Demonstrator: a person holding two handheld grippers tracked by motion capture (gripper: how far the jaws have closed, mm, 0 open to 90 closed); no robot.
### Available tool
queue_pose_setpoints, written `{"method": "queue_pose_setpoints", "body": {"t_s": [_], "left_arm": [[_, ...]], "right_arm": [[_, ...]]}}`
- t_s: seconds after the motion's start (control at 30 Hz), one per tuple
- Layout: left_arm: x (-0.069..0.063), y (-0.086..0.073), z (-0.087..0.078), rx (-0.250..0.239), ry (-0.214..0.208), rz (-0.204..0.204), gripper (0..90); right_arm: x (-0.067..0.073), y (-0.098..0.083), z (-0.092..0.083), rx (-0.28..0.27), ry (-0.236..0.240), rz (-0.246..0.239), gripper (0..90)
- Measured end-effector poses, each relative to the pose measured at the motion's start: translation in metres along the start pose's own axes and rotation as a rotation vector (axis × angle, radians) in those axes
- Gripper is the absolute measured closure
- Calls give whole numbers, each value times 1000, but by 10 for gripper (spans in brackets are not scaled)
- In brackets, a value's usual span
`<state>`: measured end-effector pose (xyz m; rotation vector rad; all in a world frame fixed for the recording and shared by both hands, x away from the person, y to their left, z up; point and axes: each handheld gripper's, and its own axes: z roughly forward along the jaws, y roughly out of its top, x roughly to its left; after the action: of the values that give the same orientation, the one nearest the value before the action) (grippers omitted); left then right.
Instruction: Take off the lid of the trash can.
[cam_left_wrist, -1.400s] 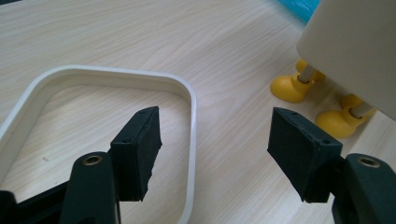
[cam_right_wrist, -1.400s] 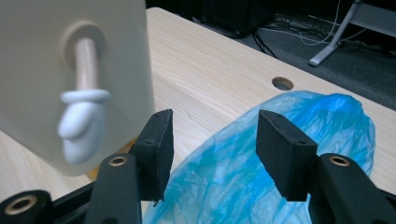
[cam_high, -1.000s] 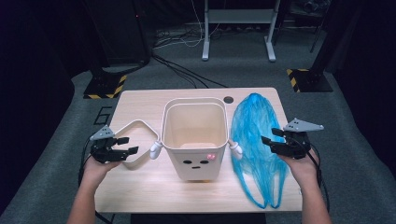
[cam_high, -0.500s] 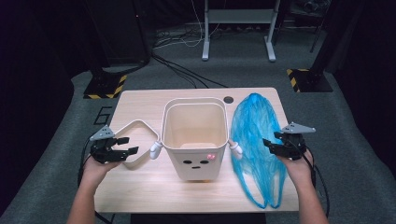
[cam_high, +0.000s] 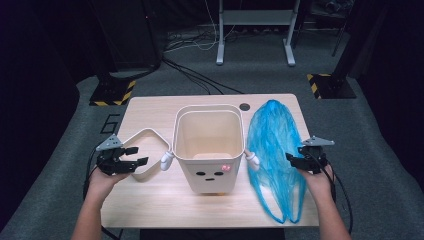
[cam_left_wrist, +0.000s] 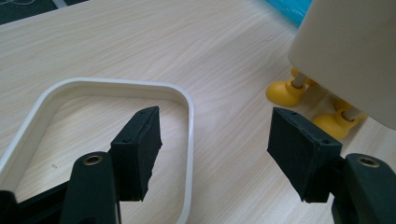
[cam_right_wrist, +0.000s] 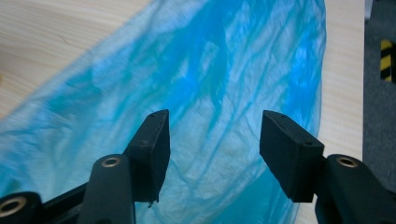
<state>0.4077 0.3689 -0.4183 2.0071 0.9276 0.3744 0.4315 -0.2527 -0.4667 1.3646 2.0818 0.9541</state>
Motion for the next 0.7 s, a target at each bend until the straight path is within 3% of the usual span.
{"method": "queue_pose_setpoints", "body": {"t_s": [0.17,0.5,0.7], "left_arm": [[1,0,0,-5,5,-5,342],[1,-1,1,1,7,-5,342],[1,-1,1,4,6,-2,345]], "right_arm": [[-10,-6,12,67,-17,34,422],[-16,-16,19,88,-23,69,430],[-15,-23,27,124,-12,68,559]]}}
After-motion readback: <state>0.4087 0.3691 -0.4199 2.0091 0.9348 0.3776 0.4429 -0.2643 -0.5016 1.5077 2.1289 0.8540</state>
